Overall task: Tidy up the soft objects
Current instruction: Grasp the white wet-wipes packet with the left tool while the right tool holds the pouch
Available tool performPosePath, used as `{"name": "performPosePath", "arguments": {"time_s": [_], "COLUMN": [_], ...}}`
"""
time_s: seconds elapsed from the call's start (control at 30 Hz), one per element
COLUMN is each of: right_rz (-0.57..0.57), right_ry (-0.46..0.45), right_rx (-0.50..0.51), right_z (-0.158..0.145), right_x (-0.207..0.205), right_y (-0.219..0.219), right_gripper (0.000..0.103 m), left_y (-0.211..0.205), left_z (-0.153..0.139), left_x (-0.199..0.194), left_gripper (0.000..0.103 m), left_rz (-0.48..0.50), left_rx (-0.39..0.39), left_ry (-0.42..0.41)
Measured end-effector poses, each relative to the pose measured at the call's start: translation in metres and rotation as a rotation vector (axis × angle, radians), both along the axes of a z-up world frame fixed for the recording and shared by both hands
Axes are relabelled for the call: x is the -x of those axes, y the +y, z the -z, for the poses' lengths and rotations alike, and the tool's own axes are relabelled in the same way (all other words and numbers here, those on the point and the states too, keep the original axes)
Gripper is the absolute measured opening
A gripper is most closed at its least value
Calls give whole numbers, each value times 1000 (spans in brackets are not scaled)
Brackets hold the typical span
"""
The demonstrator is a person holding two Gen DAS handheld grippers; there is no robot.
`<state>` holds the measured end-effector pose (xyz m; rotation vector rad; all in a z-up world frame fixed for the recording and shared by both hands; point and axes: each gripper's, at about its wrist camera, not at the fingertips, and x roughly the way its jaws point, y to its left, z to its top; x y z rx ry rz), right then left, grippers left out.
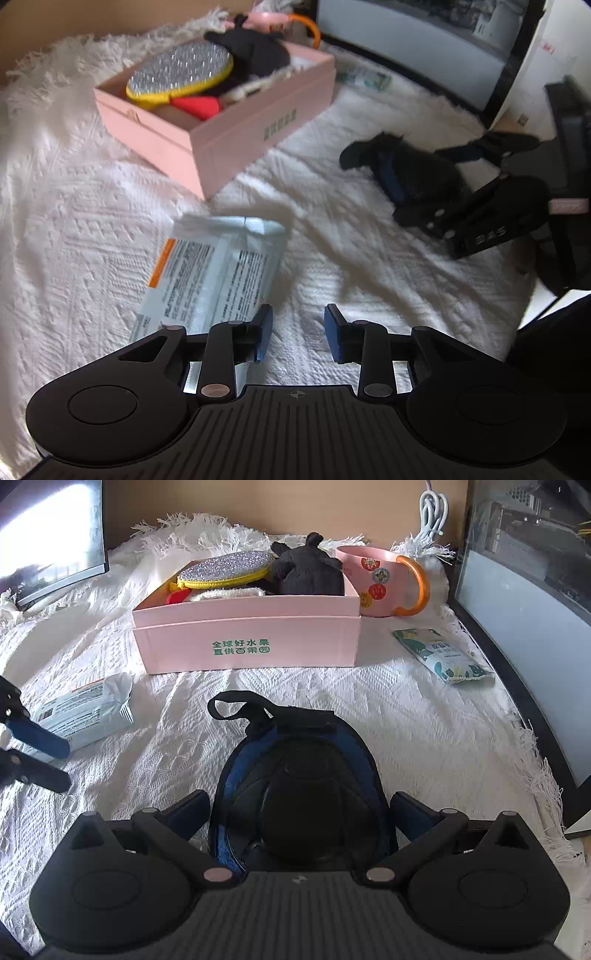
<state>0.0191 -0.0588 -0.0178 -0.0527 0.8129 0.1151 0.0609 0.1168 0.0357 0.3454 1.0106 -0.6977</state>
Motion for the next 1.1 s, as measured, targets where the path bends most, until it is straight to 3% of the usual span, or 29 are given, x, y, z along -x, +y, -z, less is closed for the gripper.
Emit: {"name": "performPosePath", "arguments": {"time_s": [0.13,0.2,0.27,0.33,0.4,0.53,0.6,0.73,0.9,0.97,1.1], "right_rz": [-1,0,0,0,-1,-1,0,-3,1,3,9], "right_ry": [-9,-13,-16,-16,-18,-31,-40,-32,-24,-19,-10], "right_rx": [-1,-1,-1,-1,-1,-3,-5,-3,-4,-4,-2], "right_z": [0,1,1,1,1,2,2,2,1,1,1], "right_x": [1,1,2,2,2,4,5,4,2,1,1], "right_y": [0,0,0,0,0,-1,-1,-1,-1,-1,-1], "right_gripper": [103,103,103,103,103,103,103,103,103,103,103], "left_y": [21,29,28,24,17,11,13,23,30,36,32], "left_z": [-16,-9,-4,-5,-4,-2,-1,2,11,17,18], "left_x": [-7,-17,-19,-19,-15,-7,-9,-27,-50,-59,-59], "left_gripper": [34,34,38,49,50,47,47,75,99,100,102], "left_rz": [-72,-99,-80,-39,4,4,-31,-58,-111,-135,-102], "left_rx": [10,-19,-17,4,18,-9,-60,-66,-50,8,14], "left_ry": [-81,-55,-49,-25,-19,-95,-159,-139,-59,3,-21]}}
